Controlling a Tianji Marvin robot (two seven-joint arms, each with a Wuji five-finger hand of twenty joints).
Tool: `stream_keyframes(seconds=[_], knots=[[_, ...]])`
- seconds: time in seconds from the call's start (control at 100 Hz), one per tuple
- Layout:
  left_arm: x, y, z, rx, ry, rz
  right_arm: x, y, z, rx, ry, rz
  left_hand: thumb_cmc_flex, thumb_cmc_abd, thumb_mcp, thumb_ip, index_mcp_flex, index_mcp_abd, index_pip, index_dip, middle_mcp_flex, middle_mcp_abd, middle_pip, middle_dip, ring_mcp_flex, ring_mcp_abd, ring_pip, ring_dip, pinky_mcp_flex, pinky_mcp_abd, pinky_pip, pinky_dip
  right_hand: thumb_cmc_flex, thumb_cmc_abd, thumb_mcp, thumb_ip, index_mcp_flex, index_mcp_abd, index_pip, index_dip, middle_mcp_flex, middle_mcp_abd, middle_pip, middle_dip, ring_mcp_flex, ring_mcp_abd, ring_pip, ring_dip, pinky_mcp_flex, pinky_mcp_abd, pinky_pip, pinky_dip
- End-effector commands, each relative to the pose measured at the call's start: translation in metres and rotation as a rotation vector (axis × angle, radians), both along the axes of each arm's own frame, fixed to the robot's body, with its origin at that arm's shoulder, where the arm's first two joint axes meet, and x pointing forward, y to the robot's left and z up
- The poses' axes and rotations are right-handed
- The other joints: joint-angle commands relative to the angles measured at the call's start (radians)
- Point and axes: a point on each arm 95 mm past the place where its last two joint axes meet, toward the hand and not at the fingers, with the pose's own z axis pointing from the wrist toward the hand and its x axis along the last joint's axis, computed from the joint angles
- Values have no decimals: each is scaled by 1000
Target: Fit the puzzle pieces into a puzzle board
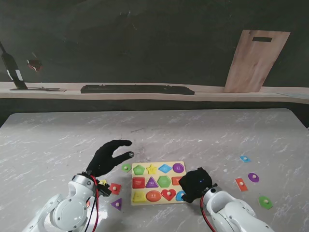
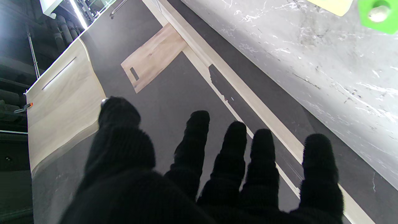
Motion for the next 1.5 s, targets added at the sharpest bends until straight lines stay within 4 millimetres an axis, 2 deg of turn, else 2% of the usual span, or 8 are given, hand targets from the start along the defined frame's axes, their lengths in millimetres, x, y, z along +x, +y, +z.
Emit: stream_keyframes(seconds=[0.0, 0.04, 0.09, 0.26, 0.57, 1.05, 1.25, 1.49], knots=[[0, -1, 0, -3, 2, -3, -6, -3, -7, -22, 22, 0, 6, 30, -9, 32, -2, -12, -17, -8, 10, -6, -16, -7, 11, 4, -20, 2, -2, -171, -9, -11, -48, -2, -9, 31, 35, 39, -98, 30, 3, 21, 7, 14, 6, 8, 18, 7, -12, 33, 28, 21], [-1, -1, 0, -3, 2, -2, -6, -4, -7, -25, 23, 1, 7, 29, -9, 32, 0, -13, -16, -8, 11, -5, -16, -7, 12, 4, -20, 3, -2, -171, -9, -11, -78, -8, 4, 85, 36, 53, -129, 94, -7, 20, 4, 15, 0, 5, 14, 7, -15, 31, 25, 21], [-1, -1, 0, -3, 2, -2, -6, -4, -6, -29, 24, 3, 6, 30, -9, 31, 0, -12, -16, -8, 10, -8, -16, -7, 12, 4, -19, 3, -2, -171, -9, -11, -101, -22, 10, 94, 24, 58, -169, 175, -20, 19, 0, 15, -13, 4, 7, 6, -23, 27, 20, 21], [-1, -1, 0, -3, 2, -1, -8, -9, -3, -53, 16, 14, 7, 30, -9, 31, 2, -13, -16, -7, 11, -6, -16, -7, 12, 5, -19, 3, -2, -171, -9, -11, -157, -106, 65, 67, -58, 60, -197, 187, -88, 6, -16, 14, -64, -14, -30, -2, -51, 10, 2, 22], [0, -2, 0, -3, 7, -2, -12, -30, 20, -96, -42, 23, 11, 32, -8, 31, 5, -11, -17, -8, 11, -5, -16, -8, 12, 7, -18, 3, -2, -171, -9, -11, -194, -95, 70, 54, -221, 44, -237, 186, -213, -12, -37, 21, -167, -33, -89, -10, -114, -19, -46, 21], [2, -5, -3, 8, 27, -9, -28, -130, 67, -288, -94, -154, 12, 33, -9, 31, 6, -14, -16, -6, 11, -7, -15, -8, 13, 7, -17, 3, -2, -171, -9, -11, -105, 79, -26, 101, -197, 14, -217, 191, -208, -24, -38, 30, -159, -46, -103, -10, -106, -31, -74, 20], [2, -7, -4, 13, 37, -14, -37, -174, 74, -333, -28, -279, 13, 34, -9, 31, 5, -14, -15, -6, 11, -7, -15, -8, 13, 6, -17, 3, -2, -171, -9, -11, -93, 49, -32, 107, -196, 21, -217, 196, -208, -30, -38, 33, -161, -50, -103, -8, -105, -33, -75, 21], [4, -8, -5, 15, 46, -18, -40, -204, 71, -349, 72, -390, 12, 34, -9, 31, 5, -13, -15, -6, 9, -6, -15, -8, 11, 6, -18, 3, -2, -171, -9, -11, -64, -7, 0, 108, -204, 37, -228, 193, -220, -32, -44, 35, -169, -54, -110, -6, -109, -37, -80, 21]])
